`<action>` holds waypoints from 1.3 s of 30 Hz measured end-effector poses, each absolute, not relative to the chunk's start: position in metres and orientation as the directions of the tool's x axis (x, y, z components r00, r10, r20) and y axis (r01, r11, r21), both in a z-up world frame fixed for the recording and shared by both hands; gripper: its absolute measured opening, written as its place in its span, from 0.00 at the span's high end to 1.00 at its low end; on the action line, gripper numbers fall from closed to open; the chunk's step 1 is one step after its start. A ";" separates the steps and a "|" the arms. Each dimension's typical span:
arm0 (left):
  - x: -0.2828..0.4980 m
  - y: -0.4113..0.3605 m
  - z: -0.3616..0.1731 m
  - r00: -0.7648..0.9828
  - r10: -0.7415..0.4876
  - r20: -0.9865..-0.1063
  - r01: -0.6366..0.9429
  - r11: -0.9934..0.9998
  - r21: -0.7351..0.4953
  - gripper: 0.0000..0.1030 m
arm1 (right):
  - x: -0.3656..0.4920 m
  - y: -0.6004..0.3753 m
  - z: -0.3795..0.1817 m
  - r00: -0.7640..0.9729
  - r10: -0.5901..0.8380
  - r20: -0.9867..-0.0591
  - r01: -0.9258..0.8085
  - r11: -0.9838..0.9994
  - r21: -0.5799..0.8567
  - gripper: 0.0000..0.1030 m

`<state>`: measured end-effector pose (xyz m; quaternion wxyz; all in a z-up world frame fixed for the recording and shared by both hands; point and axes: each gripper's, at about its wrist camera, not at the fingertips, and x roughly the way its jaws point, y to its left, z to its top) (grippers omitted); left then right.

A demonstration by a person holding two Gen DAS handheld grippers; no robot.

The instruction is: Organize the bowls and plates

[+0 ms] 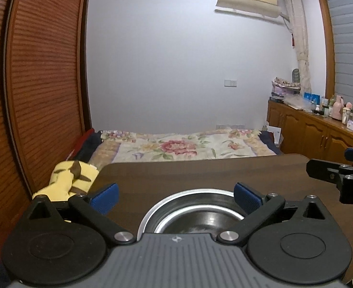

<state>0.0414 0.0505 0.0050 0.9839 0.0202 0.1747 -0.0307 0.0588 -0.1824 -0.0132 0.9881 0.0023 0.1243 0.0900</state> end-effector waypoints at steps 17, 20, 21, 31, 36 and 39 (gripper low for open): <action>0.013 0.030 0.030 0.949 -0.055 -0.312 0.076 0.996 0.056 0.00 | 0.036 -0.200 0.004 0.963 0.097 -0.251 -0.094 0.995 0.025 0.00; 0.008 0.026 0.029 0.949 -0.056 -0.311 0.077 0.996 0.055 0.00 | 0.033 -0.202 0.005 0.966 0.088 -0.242 -0.086 0.996 0.016 0.00; 0.006 0.025 0.028 0.949 -0.057 -0.312 0.078 0.996 0.054 0.00 | 0.033 -0.203 0.005 0.967 0.087 -0.241 -0.085 0.996 0.019 0.00; -0.001 0.023 0.014 0.945 -0.041 -0.325 0.062 0.997 0.054 0.00 | 0.030 -0.207 -0.008 0.966 0.080 -0.246 -0.079 0.997 0.015 0.00; -0.003 0.028 0.006 0.947 -0.024 -0.321 0.042 0.998 0.049 0.00 | 0.027 -0.207 -0.016 0.968 0.078 -0.239 -0.078 0.997 0.012 0.00; -0.002 0.030 -0.001 0.942 -0.028 -0.334 0.044 0.998 0.041 0.00 | 0.025 -0.206 -0.021 0.969 0.076 -0.233 -0.078 0.997 0.001 0.00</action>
